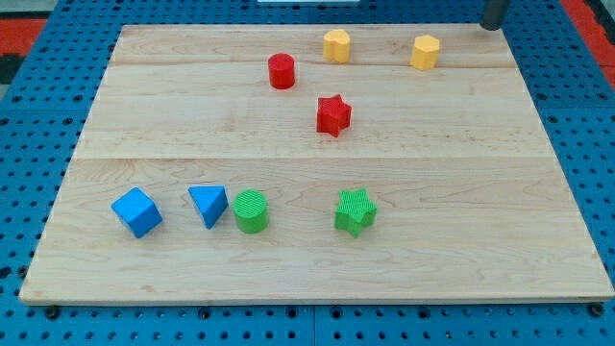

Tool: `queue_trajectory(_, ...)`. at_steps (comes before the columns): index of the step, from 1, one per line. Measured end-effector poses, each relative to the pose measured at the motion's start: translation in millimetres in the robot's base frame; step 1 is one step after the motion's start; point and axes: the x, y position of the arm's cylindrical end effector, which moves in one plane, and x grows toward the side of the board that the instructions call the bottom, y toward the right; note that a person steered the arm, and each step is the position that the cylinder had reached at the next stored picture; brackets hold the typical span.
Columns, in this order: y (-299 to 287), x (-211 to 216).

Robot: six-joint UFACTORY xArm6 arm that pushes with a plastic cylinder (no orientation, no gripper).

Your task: Move your arm to the center right

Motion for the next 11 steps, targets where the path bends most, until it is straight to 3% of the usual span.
queue_trajectory(2, 6, 4)
queue_trajectory(4, 64, 58)
queue_trajectory(6, -6, 114)
queue_trajectory(8, -21, 150)
queue_trajectory(9, -29, 193)
queue_trajectory(10, -77, 228)
queue_trajectory(11, -95, 227)
